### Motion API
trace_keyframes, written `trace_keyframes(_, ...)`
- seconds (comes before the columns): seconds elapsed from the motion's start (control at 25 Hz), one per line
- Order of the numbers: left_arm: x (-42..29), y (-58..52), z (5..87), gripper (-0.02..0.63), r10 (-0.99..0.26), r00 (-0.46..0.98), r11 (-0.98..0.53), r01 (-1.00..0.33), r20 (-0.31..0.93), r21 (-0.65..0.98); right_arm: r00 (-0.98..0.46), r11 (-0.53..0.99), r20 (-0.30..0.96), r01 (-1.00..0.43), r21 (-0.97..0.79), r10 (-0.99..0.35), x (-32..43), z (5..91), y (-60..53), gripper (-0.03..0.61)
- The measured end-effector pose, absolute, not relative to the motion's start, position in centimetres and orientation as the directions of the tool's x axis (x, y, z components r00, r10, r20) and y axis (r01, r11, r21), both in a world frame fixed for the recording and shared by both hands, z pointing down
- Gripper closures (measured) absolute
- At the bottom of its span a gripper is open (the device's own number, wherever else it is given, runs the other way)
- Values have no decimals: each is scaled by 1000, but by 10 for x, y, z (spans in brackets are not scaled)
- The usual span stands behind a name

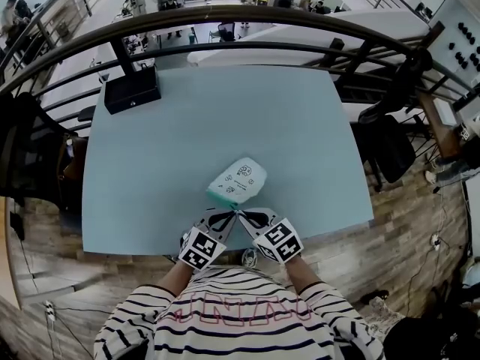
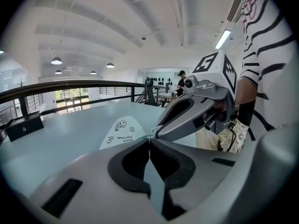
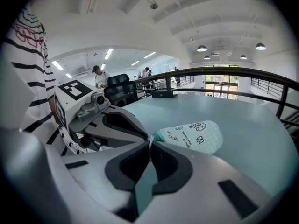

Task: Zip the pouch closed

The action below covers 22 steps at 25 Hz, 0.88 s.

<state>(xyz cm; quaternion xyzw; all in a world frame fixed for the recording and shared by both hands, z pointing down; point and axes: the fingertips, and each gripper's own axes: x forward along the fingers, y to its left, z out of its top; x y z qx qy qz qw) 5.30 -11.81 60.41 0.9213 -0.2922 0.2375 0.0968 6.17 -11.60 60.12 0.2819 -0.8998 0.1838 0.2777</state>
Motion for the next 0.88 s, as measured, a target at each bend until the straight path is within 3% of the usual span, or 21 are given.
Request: trace_keyframes(0.88,69,-139,611,586,-523,651,-720,-683,551,124,-646,718,626,-670,-191,-437,96,597,-127,541)
